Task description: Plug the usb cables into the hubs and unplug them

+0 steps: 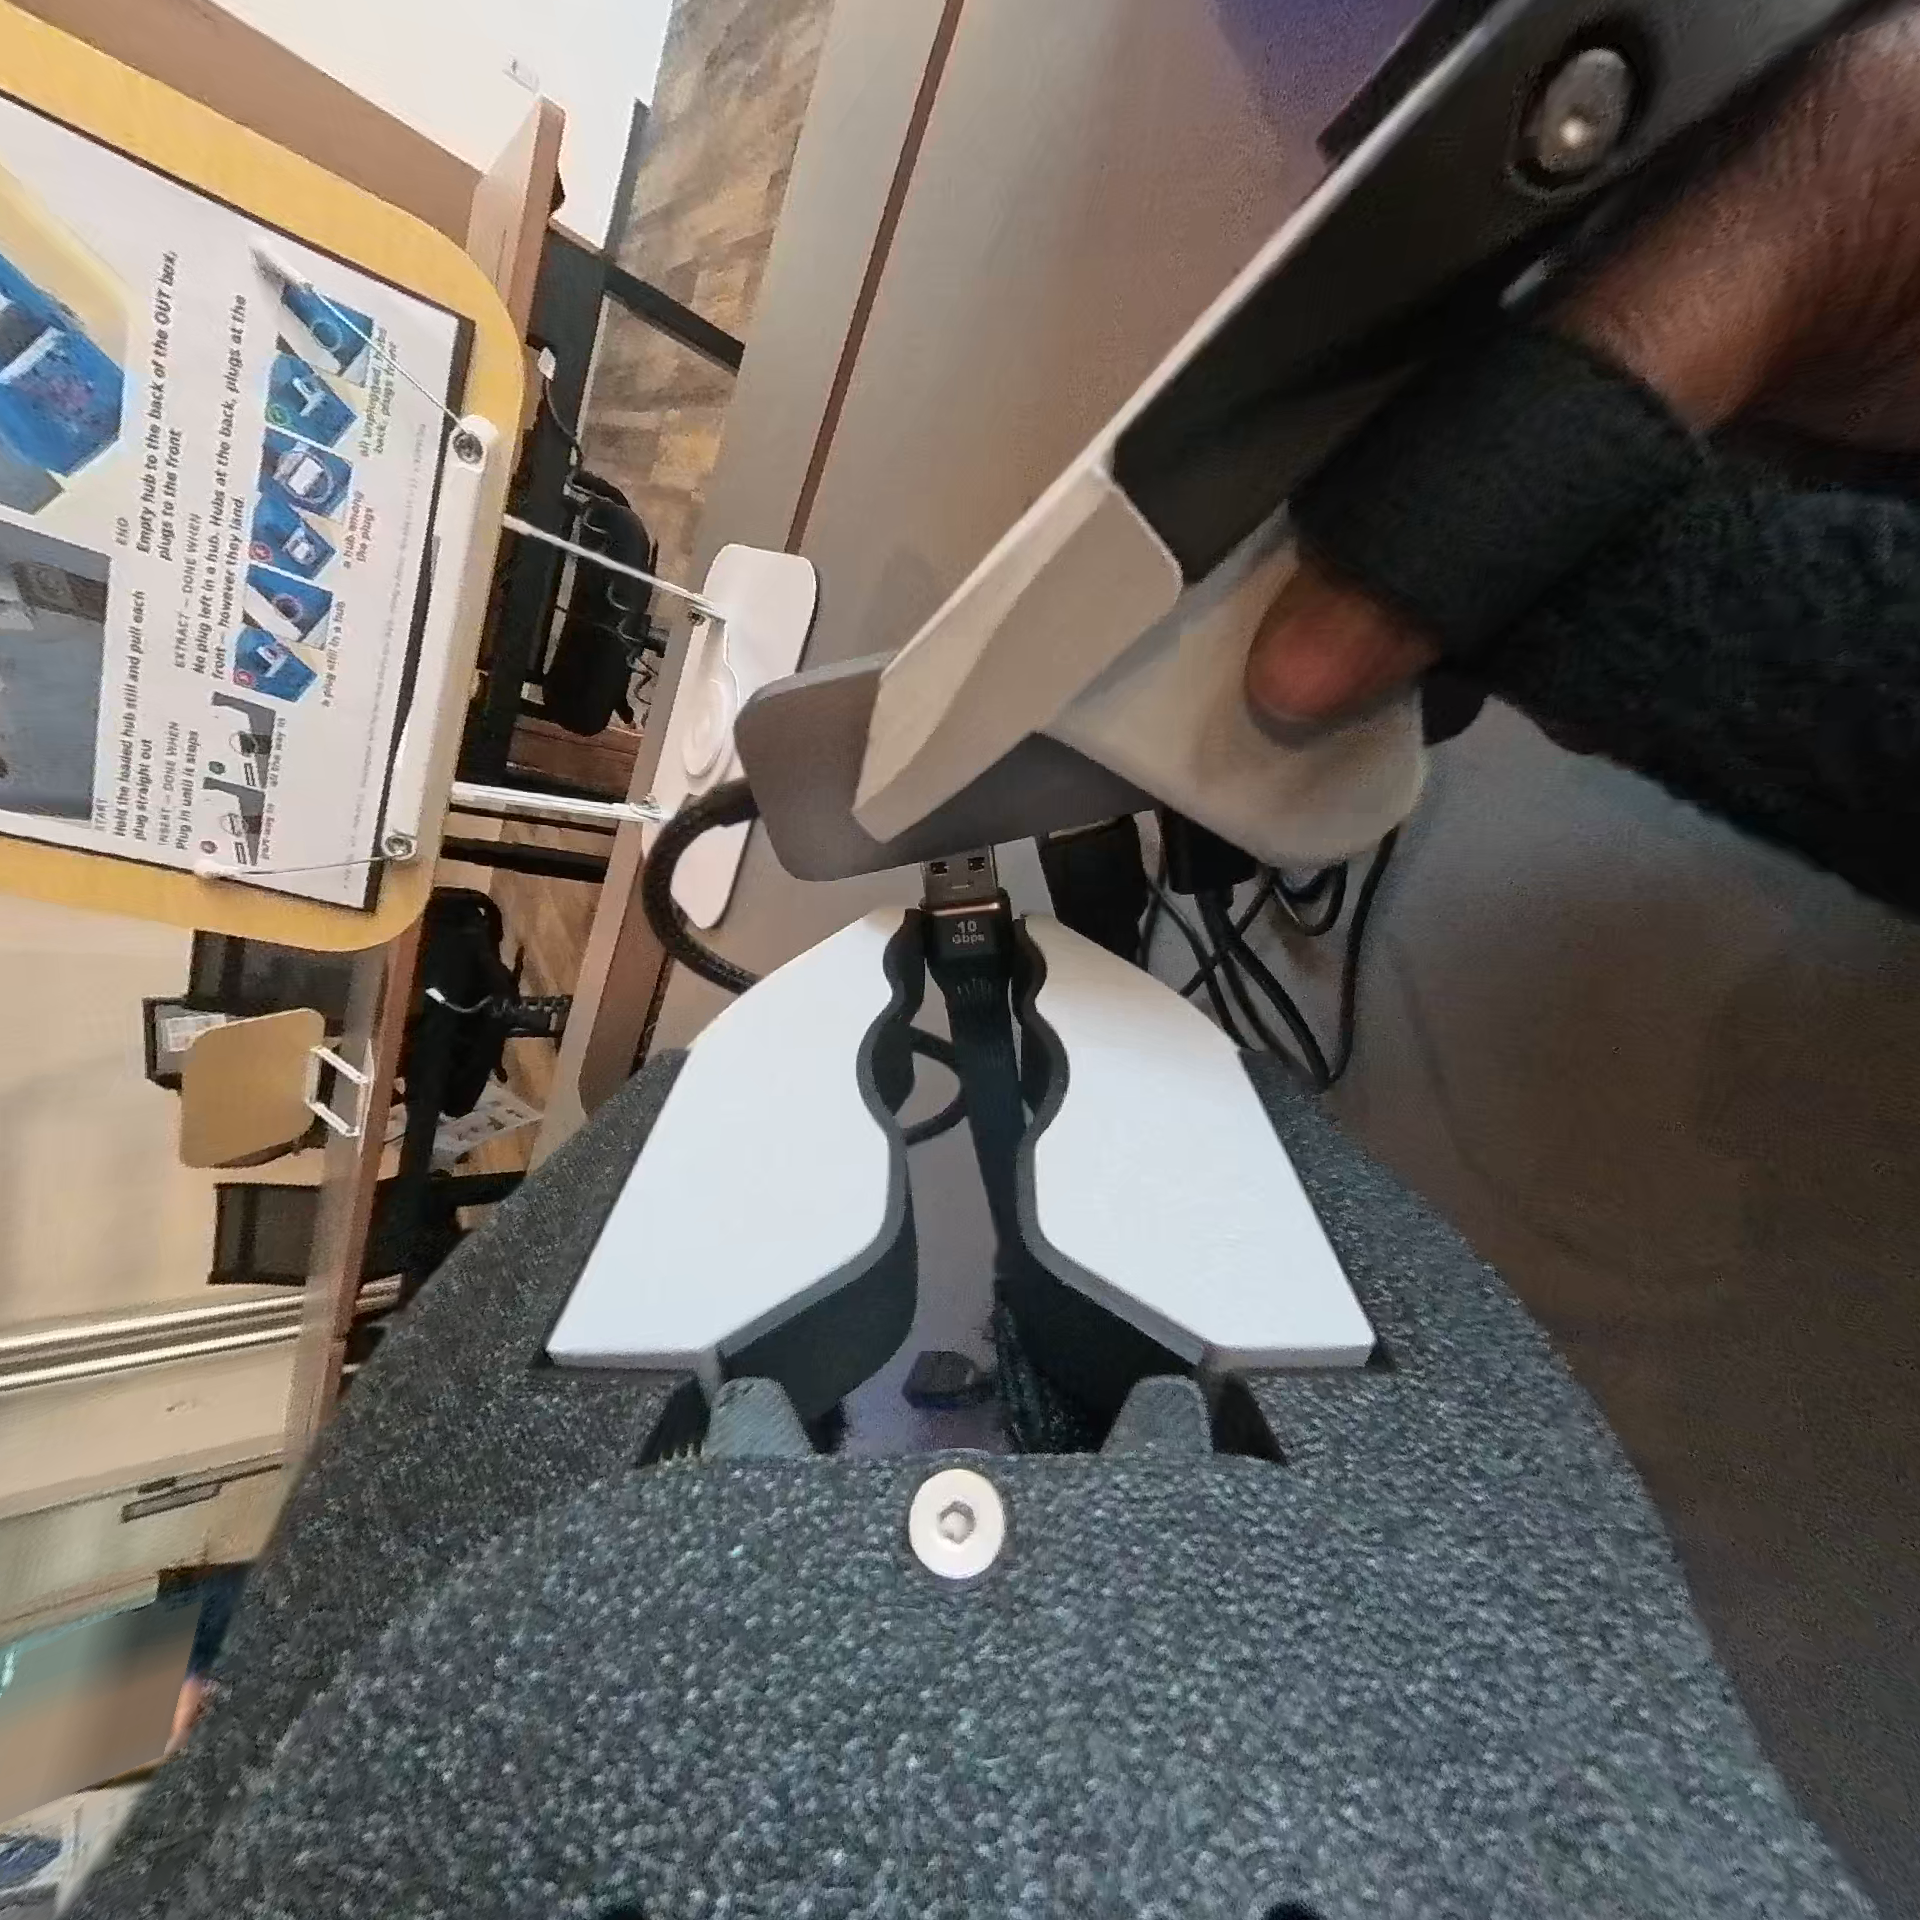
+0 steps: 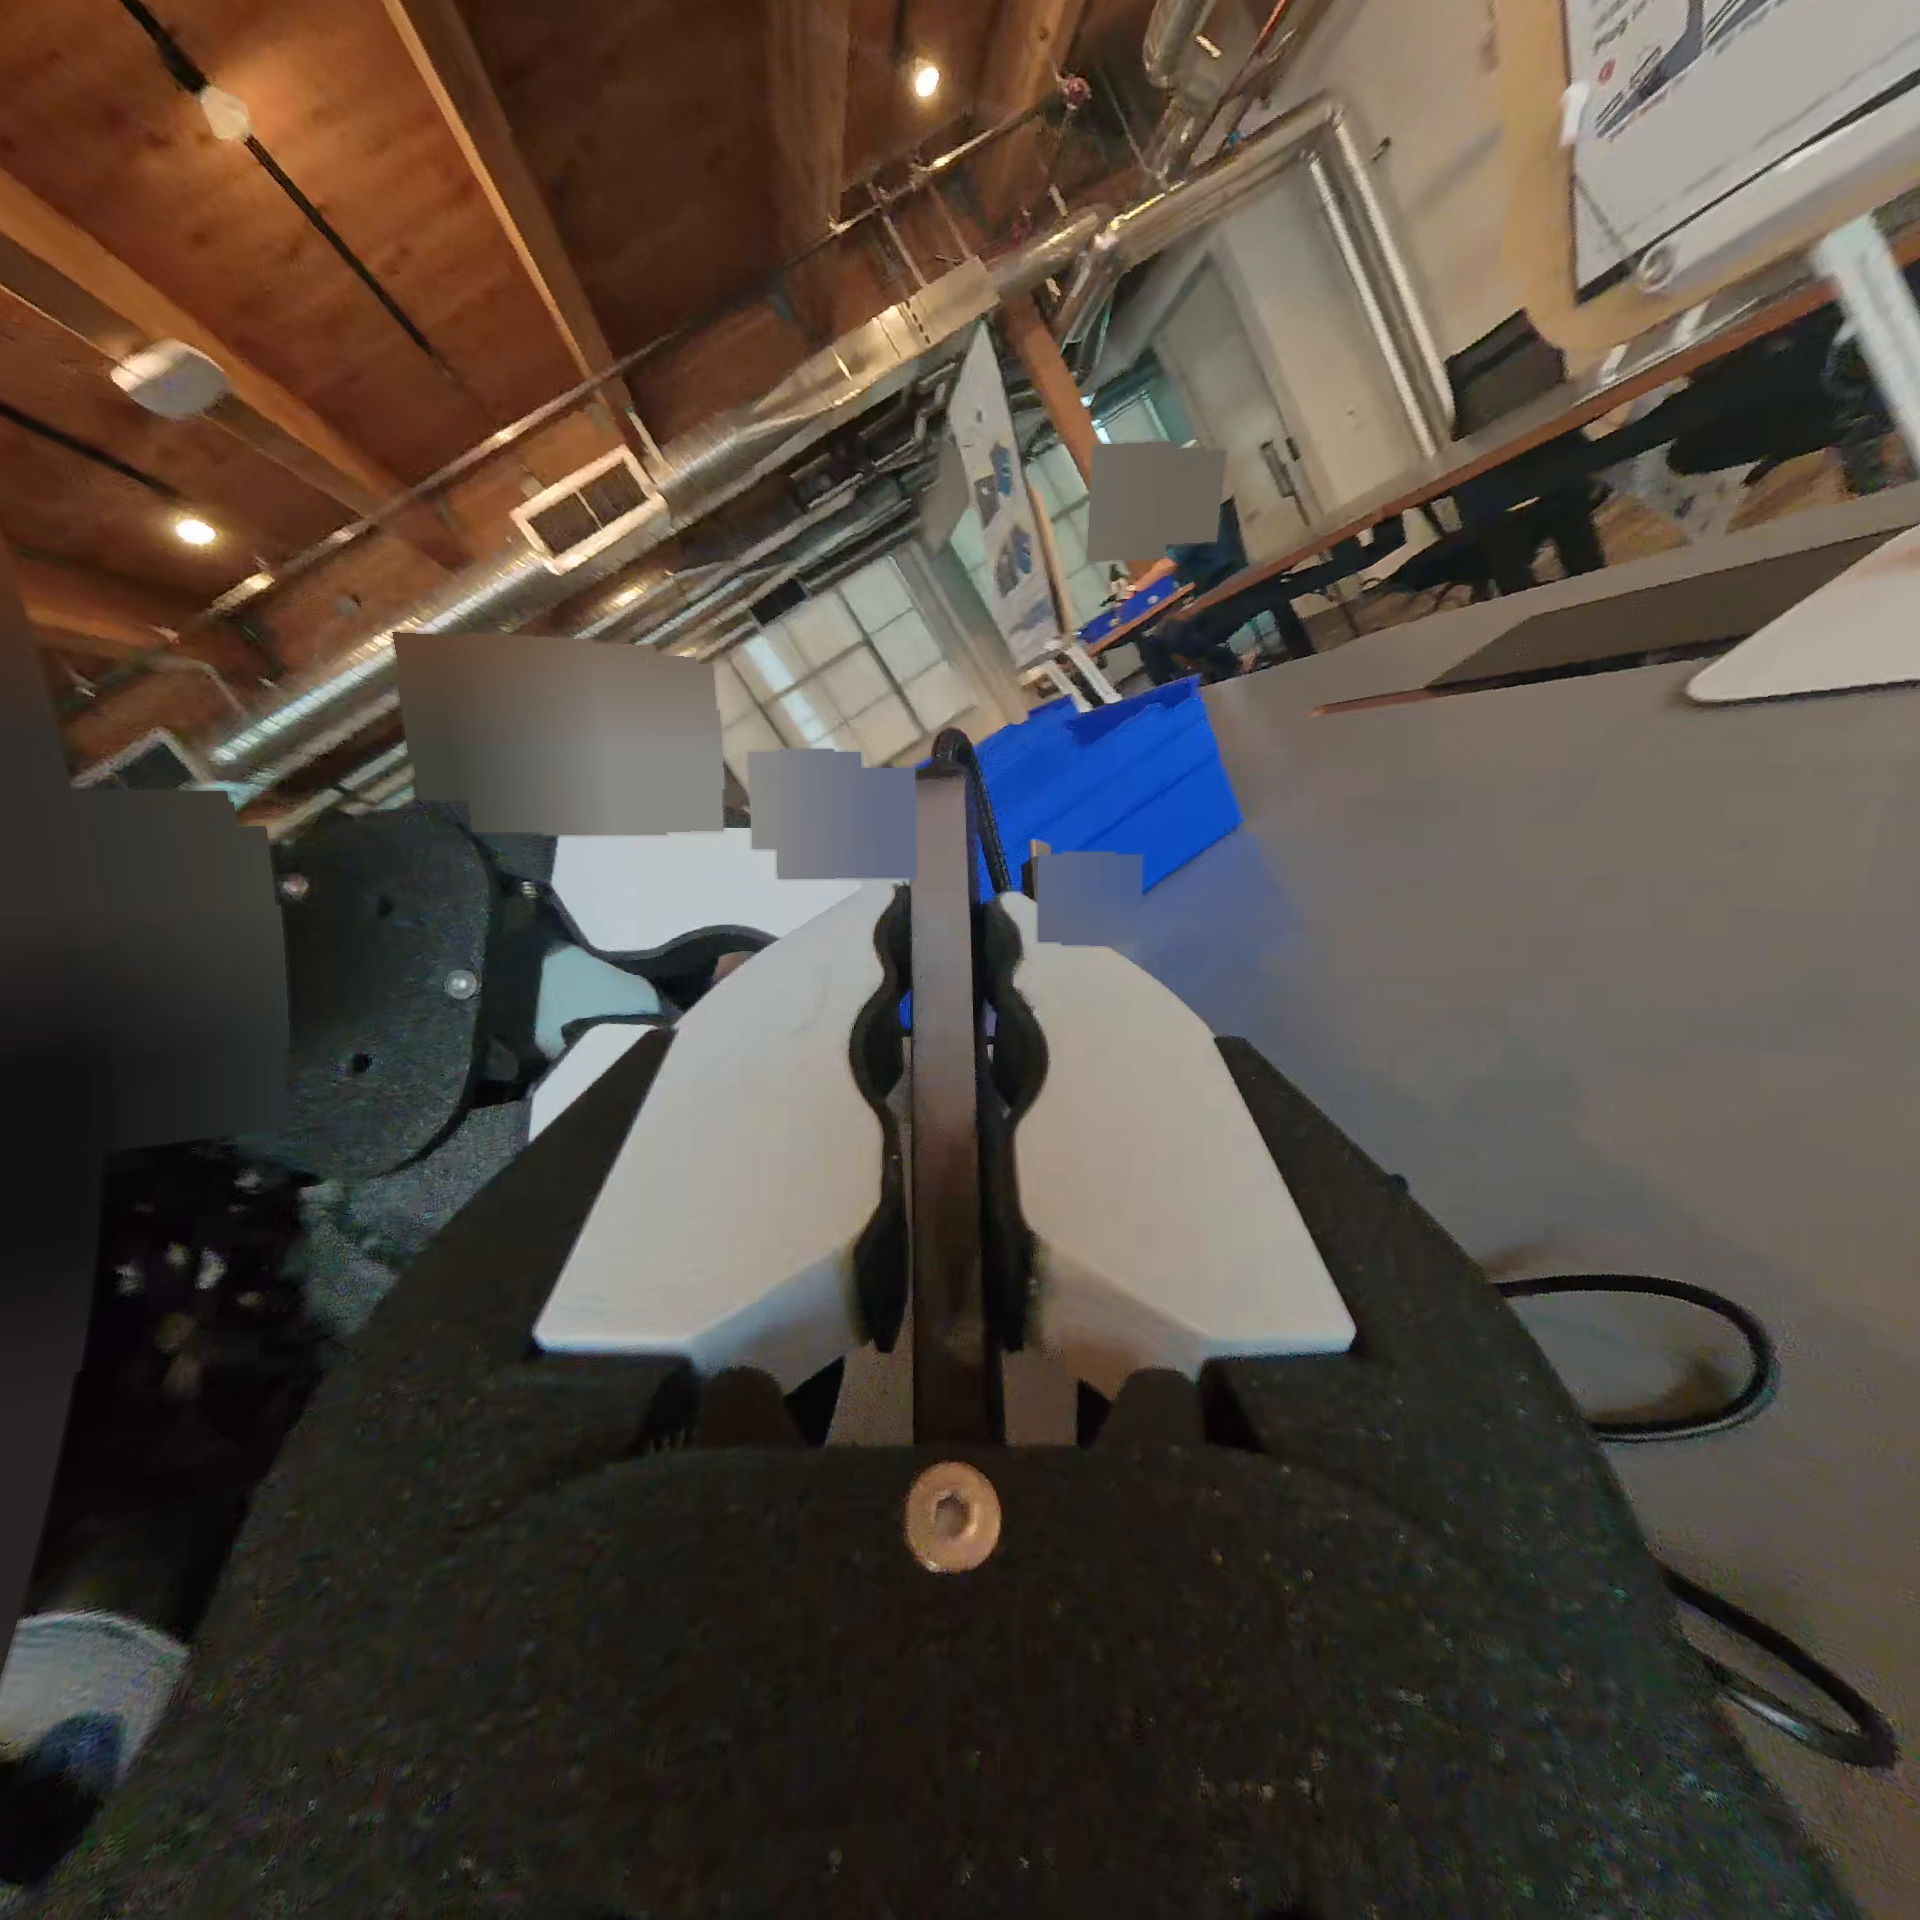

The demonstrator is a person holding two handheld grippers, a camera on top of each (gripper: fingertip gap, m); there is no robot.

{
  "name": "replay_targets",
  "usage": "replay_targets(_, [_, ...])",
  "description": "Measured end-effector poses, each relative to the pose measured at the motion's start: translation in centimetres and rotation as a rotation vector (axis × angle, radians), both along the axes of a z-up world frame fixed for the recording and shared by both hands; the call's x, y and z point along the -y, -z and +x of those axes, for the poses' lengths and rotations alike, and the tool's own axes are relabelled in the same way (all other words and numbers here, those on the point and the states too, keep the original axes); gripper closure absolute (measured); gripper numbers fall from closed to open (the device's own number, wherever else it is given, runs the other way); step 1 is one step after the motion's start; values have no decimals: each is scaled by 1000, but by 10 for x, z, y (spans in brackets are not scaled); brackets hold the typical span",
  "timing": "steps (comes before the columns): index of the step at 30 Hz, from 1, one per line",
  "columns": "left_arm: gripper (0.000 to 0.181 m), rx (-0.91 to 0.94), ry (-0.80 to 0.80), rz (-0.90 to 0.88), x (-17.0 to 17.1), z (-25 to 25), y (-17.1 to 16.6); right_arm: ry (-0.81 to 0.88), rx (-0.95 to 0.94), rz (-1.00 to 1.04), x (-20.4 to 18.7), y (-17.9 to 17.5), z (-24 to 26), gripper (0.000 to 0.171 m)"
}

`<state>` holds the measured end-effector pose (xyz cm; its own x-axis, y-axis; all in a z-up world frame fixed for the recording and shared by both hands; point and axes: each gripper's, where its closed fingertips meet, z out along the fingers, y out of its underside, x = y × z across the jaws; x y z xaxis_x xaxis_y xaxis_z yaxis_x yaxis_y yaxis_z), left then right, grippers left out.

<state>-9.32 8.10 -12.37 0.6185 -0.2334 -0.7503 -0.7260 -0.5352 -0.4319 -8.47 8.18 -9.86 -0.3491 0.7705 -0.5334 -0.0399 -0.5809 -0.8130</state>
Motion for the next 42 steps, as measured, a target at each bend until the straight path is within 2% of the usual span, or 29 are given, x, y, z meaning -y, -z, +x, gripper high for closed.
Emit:
replay_targets(3, [166,17,-16,3,0,-2,4,26,25,60,1,3,-1,160])
replay_targets(7, [166,17,5,94,-3,0,0,33,6,75,-2,-3,1,160])
replay_targets(15, [161,-88,56,120,-6,3,-4,-21,-9,-74,-9,-1,4,160])
replay_targets(19, [156,-122,48,98,-3,1,-3,-27,4,-106,-10,2,2,160])
replay_targets(23, [135,-298,-25,-77,6,-18,15,-5,-8,-152,-19,0,5,160])
replay_targets(25, [142,-322,-19,-47,3,-20,16,-8,-13,-157,-19,-2,6,160])
replay_targets(28, [144,-208,-13,6,6,-20,15,-21,-27,-186,-22,-3,8,160])
replay_targets(31, [141,-16,-5,66,17,-24,11,-68,-62,-288,-29,-5,12,160])
replay_targets(37, [133,606,181,272,51,-8,-13,-217,-205,-606,-47,-16,24,160])
replay_targets(39, [134,639,180,324,58,-18,-15,-215,-201,-628,-48,-13,22,160])
replay_targets(42, [126,550,102,231,66,-34,10,-176,-192,-632,-51,-11,19,159])
